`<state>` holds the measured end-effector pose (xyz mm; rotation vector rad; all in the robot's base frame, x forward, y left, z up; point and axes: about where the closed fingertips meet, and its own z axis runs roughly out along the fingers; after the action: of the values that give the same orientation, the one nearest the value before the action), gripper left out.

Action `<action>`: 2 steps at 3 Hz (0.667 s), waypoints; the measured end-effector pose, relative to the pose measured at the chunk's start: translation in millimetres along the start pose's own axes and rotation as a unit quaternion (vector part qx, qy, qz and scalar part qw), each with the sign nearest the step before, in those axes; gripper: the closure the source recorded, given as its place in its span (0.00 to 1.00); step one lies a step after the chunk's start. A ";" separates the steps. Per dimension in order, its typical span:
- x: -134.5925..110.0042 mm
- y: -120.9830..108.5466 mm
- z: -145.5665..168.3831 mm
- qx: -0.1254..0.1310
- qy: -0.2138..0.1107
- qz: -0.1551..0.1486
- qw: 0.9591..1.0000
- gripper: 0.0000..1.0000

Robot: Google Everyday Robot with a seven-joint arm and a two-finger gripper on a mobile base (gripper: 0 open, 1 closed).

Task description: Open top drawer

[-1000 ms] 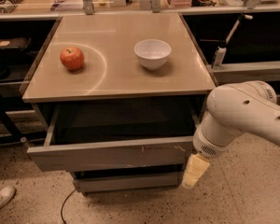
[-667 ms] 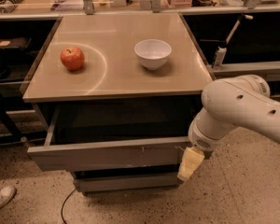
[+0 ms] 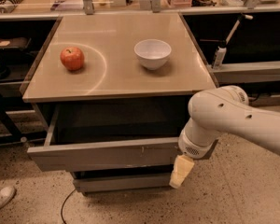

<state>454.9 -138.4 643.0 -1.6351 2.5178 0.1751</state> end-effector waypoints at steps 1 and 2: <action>4.6 8.8 4.3 -0.010 0.005 0.002 1.000 0.00; 12.6 20.8 -1.4 -0.017 0.009 0.012 1.000 0.00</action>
Offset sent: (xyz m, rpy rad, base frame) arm -0.1182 -0.0510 0.0335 -0.0367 0.1034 -0.1336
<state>430.7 -141.5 642.7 -1.6267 2.5630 0.2087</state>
